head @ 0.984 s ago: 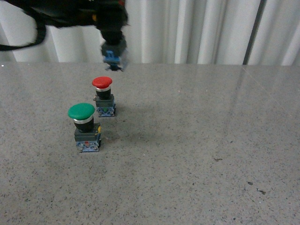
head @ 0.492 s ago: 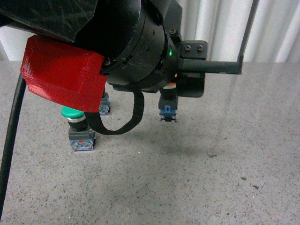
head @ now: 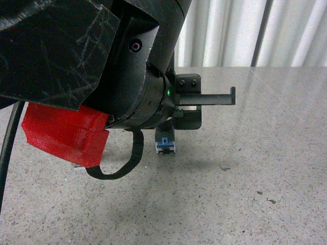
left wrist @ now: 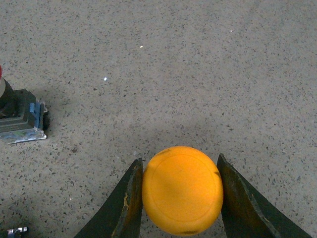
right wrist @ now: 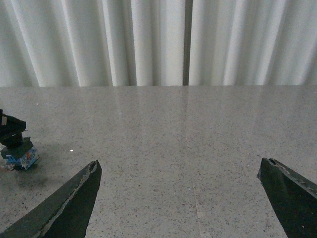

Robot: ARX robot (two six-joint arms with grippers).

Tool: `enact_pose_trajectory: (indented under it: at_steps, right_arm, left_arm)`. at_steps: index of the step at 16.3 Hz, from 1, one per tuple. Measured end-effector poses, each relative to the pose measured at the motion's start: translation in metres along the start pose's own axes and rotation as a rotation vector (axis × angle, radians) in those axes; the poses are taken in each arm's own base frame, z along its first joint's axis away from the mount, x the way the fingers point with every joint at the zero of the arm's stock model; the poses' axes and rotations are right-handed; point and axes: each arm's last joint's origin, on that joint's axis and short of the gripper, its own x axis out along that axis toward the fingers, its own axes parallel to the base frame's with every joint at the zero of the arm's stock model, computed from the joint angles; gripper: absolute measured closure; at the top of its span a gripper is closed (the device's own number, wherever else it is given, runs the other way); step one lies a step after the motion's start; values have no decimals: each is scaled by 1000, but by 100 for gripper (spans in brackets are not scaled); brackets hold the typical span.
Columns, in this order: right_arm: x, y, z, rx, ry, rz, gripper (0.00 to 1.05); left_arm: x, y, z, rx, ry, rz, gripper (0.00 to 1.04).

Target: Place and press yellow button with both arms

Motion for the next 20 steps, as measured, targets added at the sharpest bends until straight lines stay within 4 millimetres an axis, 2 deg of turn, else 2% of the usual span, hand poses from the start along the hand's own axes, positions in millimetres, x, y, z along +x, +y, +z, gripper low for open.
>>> enact_pose_trajectory:
  at_steps: [3, 4, 8, 9, 11, 14, 17, 20]
  right_arm:
    - [0, 0, 0, 0, 0, 0, 7]
    - [0, 0, 0, 0, 0, 0, 7]
    - [0, 0, 0, 0, 0, 0, 7]
    - [0, 0, 0, 0, 0, 0, 7]
    - [0, 0, 0, 0, 0, 0, 7]
    - [0, 0, 0, 0, 0, 0, 7]
    - [0, 0, 0, 0, 0, 0, 7]
    - [0, 0, 0, 0, 0, 0, 7]
  left_arm:
    - [3, 0, -4, -17, 18, 6, 66]
    - [4, 0, -4, -17, 22, 1, 49]
    - [3, 1, -2, -14, 10, -2, 11]
    - [1, 3, 2, -12, -6, 0, 5]
    - [-10, 13, 19, -4, -74, 21, 7]
    - [-41, 45, 52, 36, -229, 123, 7]
    - [-80, 74, 54, 159, -296, 186, 7]
    - [-142, 97, 49, 238, -428, 208, 7]
